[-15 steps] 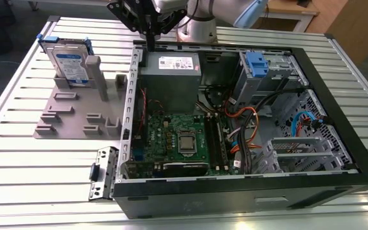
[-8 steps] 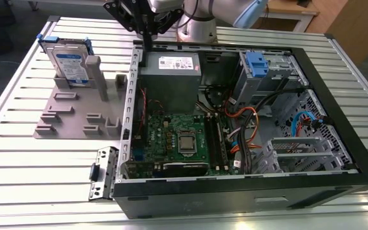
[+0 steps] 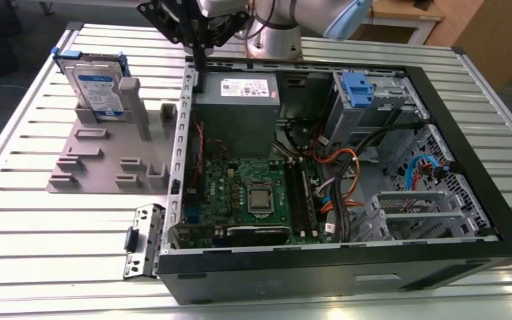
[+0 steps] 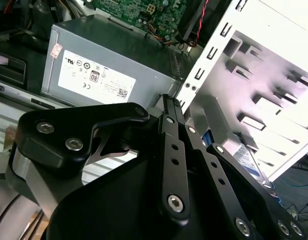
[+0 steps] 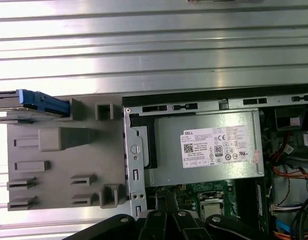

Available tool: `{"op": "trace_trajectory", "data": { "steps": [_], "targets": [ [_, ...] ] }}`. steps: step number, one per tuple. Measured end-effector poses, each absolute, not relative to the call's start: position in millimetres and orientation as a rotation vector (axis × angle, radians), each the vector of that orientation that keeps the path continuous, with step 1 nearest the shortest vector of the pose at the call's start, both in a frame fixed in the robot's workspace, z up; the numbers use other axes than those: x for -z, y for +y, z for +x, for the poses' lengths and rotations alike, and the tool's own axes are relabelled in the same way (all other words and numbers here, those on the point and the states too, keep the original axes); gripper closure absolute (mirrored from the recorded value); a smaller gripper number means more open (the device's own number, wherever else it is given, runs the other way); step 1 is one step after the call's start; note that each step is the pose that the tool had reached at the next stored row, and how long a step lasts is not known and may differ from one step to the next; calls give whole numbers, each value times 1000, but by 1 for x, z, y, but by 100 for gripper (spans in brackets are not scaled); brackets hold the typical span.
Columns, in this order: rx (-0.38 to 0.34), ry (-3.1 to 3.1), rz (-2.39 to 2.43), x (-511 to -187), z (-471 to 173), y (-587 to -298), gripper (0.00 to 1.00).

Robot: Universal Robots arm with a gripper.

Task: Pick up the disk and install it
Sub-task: 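Reach for the disk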

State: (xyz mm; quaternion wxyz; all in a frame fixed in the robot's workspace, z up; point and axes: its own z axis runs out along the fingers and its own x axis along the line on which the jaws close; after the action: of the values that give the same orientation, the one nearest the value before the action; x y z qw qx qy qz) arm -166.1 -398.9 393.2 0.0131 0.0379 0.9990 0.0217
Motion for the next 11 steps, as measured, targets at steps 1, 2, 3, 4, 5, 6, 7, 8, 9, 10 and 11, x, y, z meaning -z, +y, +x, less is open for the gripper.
{"op": "trace_trajectory", "data": {
  "steps": [1, 2, 3, 4, 5, 6, 7, 8, 9, 10, 11],
  "targets": [
    [-68, 3112, 118, -393, -167, -399, 90],
    [-68, 3112, 118, -393, -168, -399, 90],
    [-68, 3112, 118, -393, -169, -399, 90],
    [-68, 3112, 118, -393, -170, -399, 90],
    [-68, 3112, 118, -393, -170, -399, 90],
    [-68, 3112, 118, -393, -171, -399, 90],
    [-68, 3112, 118, -393, -172, -399, 90],
    [-68, 3112, 118, -393, -173, -399, 90],
    [-68, 3112, 118, -393, -174, -399, 90],
    [-68, 3112, 118, -393, -174, -399, 90],
    [-68, 3112, 118, -393, -175, -399, 90]
  ]
}}
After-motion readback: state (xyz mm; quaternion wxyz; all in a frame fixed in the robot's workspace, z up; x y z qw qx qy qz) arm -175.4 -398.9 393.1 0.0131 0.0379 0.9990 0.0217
